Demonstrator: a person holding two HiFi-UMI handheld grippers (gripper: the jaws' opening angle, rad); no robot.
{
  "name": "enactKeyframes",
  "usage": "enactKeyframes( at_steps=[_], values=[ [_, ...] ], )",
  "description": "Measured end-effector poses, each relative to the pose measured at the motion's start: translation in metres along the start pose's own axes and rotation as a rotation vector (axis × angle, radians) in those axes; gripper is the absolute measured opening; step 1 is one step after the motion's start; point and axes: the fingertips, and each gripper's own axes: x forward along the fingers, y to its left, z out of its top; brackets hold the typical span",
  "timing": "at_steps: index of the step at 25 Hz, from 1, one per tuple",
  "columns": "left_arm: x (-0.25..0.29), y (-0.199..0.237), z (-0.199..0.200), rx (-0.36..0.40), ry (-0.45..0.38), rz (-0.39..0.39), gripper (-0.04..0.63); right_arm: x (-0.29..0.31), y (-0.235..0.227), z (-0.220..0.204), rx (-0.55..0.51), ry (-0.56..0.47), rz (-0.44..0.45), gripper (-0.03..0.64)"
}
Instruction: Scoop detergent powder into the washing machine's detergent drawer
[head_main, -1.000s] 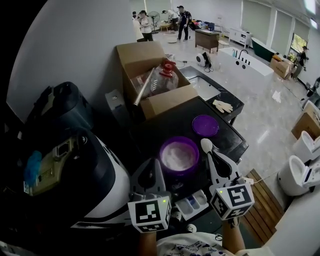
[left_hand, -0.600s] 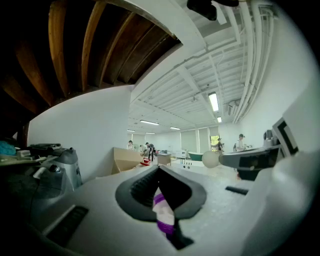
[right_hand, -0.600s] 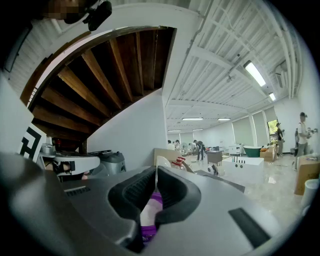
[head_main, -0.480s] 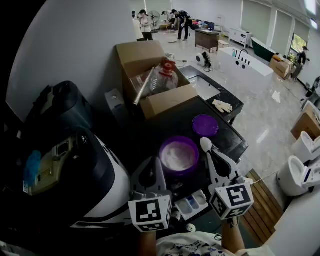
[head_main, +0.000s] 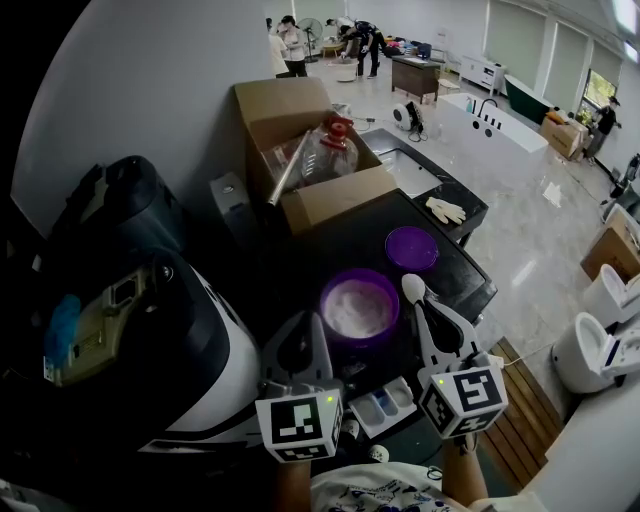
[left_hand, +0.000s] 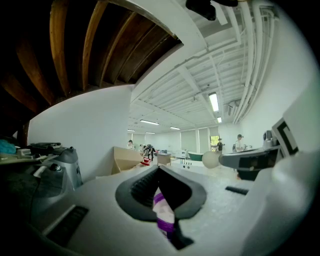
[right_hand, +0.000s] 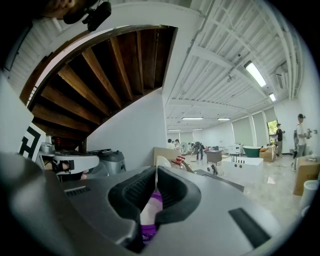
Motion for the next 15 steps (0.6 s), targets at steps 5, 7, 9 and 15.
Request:
enactKeyframes(
  at_steps=[5,7,9,15],
  values=[
    [-0.0005,0.0018,-0.0017,-0.002,0.003,0.001,0.003,0.0010,0.0019,-0.0016,0.001,0.004,0.000,0.023],
    [-0.0009,0.0024,-0.0025,-0.002,0.005,0.001,0.003,0.0015,0.0023,-0.0003,0.003,-0.004,-0.005,0.023],
    [-0.0010,0.0027,-0.0037,-0.002,0.006,0.000,0.003,0.0018,0.0026,-0.0009,0.000,-0.004,-0.007,0.024],
    [-0.0014,0.0026,-0.0033,-0.003,0.006,-0.004,0.003,0.0008,0.0010,-0.0033,-0.001,0.002,-0.017,0.023]
  ],
)
